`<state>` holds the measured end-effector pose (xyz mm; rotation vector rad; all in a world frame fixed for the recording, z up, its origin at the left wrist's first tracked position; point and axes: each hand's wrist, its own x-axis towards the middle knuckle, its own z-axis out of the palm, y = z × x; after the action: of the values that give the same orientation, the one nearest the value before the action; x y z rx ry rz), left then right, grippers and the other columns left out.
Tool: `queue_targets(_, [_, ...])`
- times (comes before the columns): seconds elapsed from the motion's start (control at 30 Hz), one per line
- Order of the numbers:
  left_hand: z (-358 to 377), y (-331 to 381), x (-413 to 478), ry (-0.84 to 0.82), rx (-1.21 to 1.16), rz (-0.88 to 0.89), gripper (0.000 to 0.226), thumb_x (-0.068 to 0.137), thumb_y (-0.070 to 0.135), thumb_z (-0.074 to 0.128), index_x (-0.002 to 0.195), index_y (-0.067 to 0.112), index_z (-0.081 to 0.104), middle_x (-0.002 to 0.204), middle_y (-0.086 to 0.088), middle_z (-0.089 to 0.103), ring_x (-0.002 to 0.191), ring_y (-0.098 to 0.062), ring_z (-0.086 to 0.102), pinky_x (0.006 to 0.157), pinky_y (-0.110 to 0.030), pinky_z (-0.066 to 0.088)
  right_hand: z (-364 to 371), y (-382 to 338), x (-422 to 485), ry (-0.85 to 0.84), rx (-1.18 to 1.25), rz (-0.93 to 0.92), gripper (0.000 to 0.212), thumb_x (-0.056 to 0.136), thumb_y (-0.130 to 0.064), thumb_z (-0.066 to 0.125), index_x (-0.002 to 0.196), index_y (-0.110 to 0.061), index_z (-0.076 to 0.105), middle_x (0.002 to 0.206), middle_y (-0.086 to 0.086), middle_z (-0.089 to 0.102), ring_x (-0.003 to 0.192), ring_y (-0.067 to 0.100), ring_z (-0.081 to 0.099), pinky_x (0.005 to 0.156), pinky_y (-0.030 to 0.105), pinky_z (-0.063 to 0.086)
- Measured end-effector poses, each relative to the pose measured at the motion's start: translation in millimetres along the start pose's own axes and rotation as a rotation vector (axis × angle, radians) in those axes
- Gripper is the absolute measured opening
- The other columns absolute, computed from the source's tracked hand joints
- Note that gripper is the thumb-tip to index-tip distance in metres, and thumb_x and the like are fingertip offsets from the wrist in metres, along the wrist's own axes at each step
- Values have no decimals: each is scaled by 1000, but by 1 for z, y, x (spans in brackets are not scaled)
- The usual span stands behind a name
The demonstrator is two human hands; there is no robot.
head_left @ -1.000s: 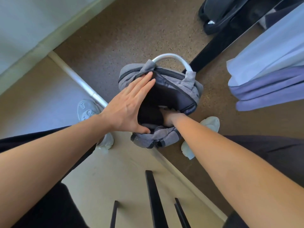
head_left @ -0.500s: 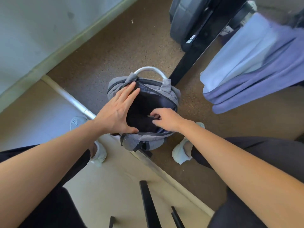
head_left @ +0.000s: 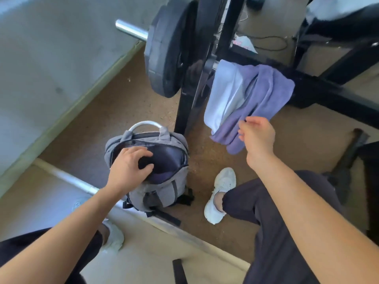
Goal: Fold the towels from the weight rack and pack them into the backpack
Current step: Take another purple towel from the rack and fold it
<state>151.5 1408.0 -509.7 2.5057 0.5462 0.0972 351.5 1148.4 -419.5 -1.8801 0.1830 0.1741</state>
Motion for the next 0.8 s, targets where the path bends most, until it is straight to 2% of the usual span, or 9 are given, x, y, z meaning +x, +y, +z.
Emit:
queue_targets(0.07, [-1, 16, -2, 0, -76, 2, 22, 85, 25, 78, 107, 24, 77, 118, 4, 73, 114, -25, 63, 100, -40, 49, -13, 4, 20, 152, 116, 8, 27, 70, -31, 75, 82, -25, 52, 88, 5, 59, 78, 20, 61, 85, 52, 60])
queue_targets(0.1, [-1, 26, -3, -3, -114, 0, 19, 86, 25, 76, 104, 27, 77, 113, 7, 73, 111, -22, 65, 98, -40, 50, -16, 5, 28, 182, 166, 1, 34, 68, -35, 77, 75, -20, 47, 82, 5, 56, 74, 22, 61, 79, 46, 60])
queue_targets(0.2, [-2, 66, -2, -23, -183, 15, 19, 87, 18, 77, 101, 30, 75, 107, 14, 72, 106, -15, 63, 94, -36, 50, -20, -9, 34, 183, 302, 48, 32, 85, -20, 76, 72, -13, 48, 66, 4, 54, 60, 20, 58, 61, 35, 53])
queue_targets(0.33, [-6, 141, 24, -73, -189, 169, 17, 90, 21, 74, 104, 30, 73, 108, 16, 69, 106, -10, 59, 95, -32, 48, -23, -11, 46, 195, 307, 123, 27, 91, -20, 71, 70, -14, 55, 64, 6, 59, 50, 15, 57, 59, 35, 51])
queue_targets(0.43, [-13, 196, 63, -32, -149, 251, 25, 93, 25, 71, 118, 26, 72, 117, 9, 69, 111, -14, 59, 95, -31, 47, -26, -8, 49, 246, 277, 61, 33, 87, -28, 70, 64, -14, 51, 57, 6, 56, 54, 21, 55, 61, 45, 51])
queue_targets(0.57, [-18, 265, 114, -1, -402, -33, 44, 95, 38, 69, 135, 21, 59, 120, 9, 67, 107, -12, 63, 94, -30, 51, -38, -14, 47, 204, 191, -110, 37, 95, -29, 64, 71, -3, 51, 65, 5, 52, 63, 15, 48, 63, 35, 44])
queue_targets(0.63, [-13, 283, 134, -12, -550, -191, 51, 95, 45, 68, 136, 17, 58, 116, 6, 67, 105, -16, 65, 93, -33, 54, -44, -16, 48, 171, 200, -118, 36, 97, -26, 62, 68, -11, 47, 63, -3, 47, 57, 7, 42, 58, 23, 38])
queue_targets(0.73, [-6, 292, 154, 16, -666, -269, 39, 92, 44, 71, 120, 16, 70, 110, 1, 73, 101, -20, 71, 92, -36, 58, -45, -17, 48, 108, 244, -71, 29, 96, -21, 63, 72, -16, 47, 66, -5, 47, 52, 1, 43, 53, 13, 36])
queue_targets(0.8, [-6, 290, 159, 101, -668, -260, 23, 91, 37, 73, 104, 17, 76, 91, 5, 73, 88, -15, 71, 83, -31, 56, -45, -17, 51, 81, 267, -46, 15, 93, -14, 64, 83, -11, 53, 71, -3, 51, 58, 3, 46, 51, 10, 37])
